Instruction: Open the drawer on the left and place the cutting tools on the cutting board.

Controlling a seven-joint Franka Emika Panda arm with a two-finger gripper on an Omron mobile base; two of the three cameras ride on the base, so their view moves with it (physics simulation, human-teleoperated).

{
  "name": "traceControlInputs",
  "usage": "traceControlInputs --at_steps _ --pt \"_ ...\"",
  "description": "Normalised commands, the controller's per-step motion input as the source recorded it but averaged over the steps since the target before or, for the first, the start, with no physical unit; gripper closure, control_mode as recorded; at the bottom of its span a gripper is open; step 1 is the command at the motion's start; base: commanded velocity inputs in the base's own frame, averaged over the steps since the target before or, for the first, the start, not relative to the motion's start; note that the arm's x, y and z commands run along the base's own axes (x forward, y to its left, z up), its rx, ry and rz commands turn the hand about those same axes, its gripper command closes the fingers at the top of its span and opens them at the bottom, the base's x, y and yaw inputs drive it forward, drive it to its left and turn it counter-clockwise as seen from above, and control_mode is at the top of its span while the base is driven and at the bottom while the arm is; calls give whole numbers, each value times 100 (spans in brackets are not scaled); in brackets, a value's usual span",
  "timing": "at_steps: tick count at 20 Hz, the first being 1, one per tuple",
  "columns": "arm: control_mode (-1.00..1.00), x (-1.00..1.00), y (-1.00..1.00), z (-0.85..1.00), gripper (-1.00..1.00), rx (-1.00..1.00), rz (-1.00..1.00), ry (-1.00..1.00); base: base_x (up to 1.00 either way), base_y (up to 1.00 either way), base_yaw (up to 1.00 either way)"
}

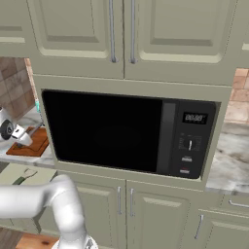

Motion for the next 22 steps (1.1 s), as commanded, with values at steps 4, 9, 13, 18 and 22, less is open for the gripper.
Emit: traceControlInputs --at_steps 4,9,13,18,22 --pt "-100 22 2 -27 100 0 6 0 0 0 0" --pt "-100 4 16 -16 -100 0 5 0 0 0 0" --pt "-100 2 6 0 -100 0 3 0 0 0 0" --pt "-100 -27 0 38 -100 0 0 -6 0 0 0" --pt "-100 -93 0 95 -100 0 0 -15 0 0 0"
